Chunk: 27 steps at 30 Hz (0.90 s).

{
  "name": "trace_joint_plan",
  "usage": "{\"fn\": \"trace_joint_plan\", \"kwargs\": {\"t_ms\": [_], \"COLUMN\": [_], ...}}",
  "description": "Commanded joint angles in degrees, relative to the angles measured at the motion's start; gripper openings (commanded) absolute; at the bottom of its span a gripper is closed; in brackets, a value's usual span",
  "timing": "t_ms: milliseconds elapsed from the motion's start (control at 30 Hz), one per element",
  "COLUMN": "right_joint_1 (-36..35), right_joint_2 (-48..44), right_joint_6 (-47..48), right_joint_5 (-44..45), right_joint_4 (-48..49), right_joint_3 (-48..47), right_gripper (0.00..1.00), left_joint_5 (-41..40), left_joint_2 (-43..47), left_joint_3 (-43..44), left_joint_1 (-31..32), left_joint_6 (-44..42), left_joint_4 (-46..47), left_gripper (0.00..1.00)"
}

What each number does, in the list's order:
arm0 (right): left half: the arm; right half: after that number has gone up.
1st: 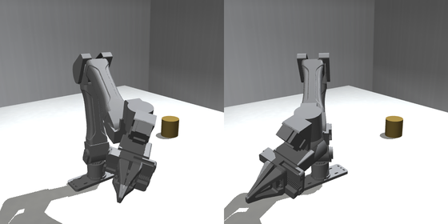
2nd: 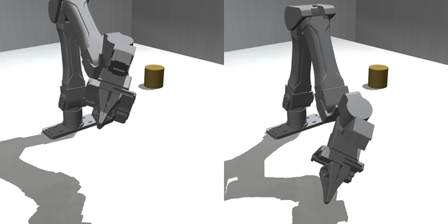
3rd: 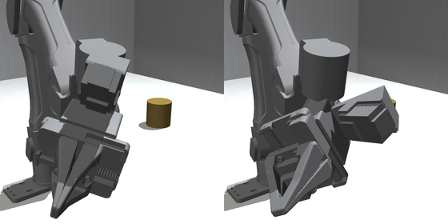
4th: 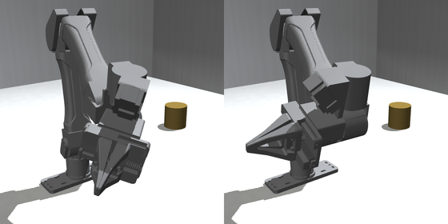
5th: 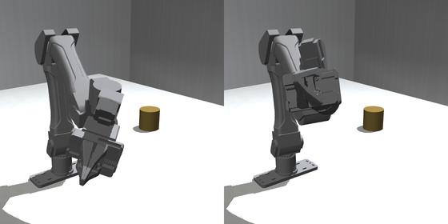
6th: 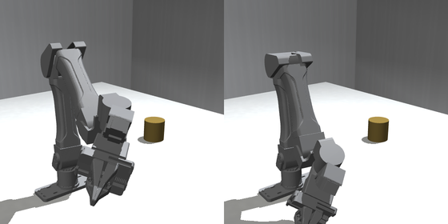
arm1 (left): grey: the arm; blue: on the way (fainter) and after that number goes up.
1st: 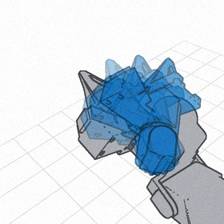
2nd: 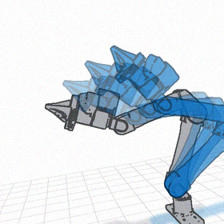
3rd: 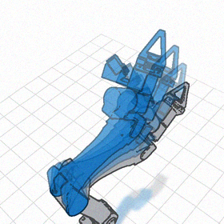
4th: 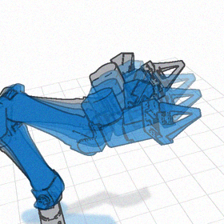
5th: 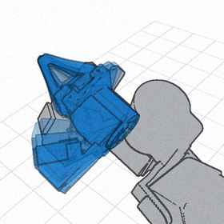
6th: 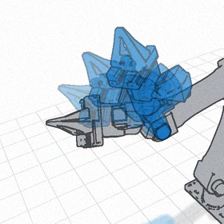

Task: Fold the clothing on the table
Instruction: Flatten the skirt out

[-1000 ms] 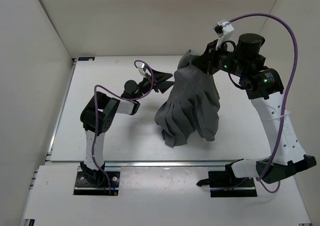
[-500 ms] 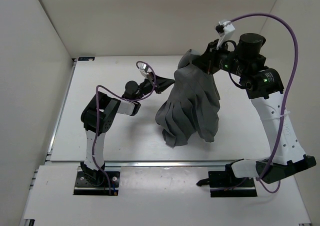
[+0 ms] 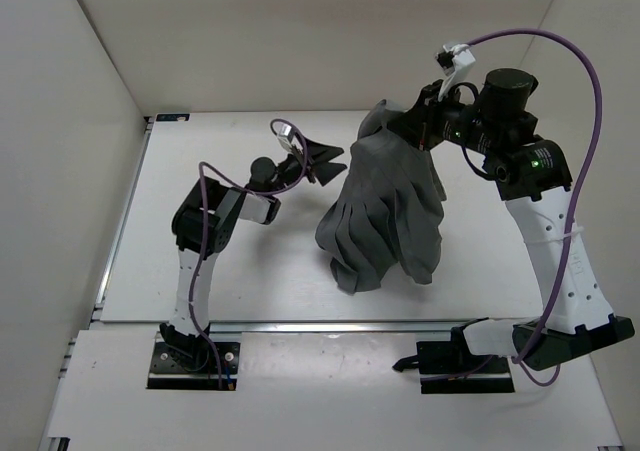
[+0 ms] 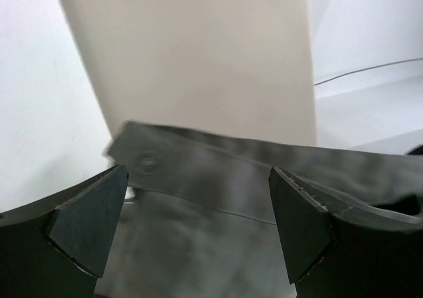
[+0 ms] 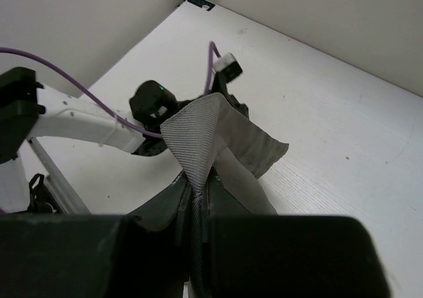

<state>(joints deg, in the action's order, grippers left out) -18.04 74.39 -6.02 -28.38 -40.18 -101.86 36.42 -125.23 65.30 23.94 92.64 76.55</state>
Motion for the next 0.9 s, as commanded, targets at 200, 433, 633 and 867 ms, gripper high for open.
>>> {"fn": "trace_joint_plan", "kwargs": {"t_ms": [200, 433, 633, 867], "right_joint_1": [-0.33, 0.2, 0.9, 2.57], "right_joint_2": [-2.06, -2.41, -2.67, -3.64], "right_joint_6": [-0.75, -0.92, -1.01, -1.45], "right_joint_5": [-1.68, -1.06, -1.33, -0.54], "right_joint_4": [4.85, 5.65, 5.64, 6.79], "right_joint_3": [-0.09, 1.05, 1.32, 2.99], "right_gripper": [0.0, 0.0, 0.0, 0.0], "left_joint_5": [-0.73, -2.41, -2.93, -3.91], "left_joint_2": [-3.53, -0.73, 5.07, 13.07], "left_joint_3": [3.52, 1.16, -3.15, -12.38], "left_joint_1": [3.65, 3.04, 1.98, 0.14], "left_joint_6": [1.12, 4.65, 5.27, 4.74], "left_joint_4": [27.75, 29.79, 29.88, 29.35], "left_gripper": [0.99, 0.55, 0.28, 0.0]}}
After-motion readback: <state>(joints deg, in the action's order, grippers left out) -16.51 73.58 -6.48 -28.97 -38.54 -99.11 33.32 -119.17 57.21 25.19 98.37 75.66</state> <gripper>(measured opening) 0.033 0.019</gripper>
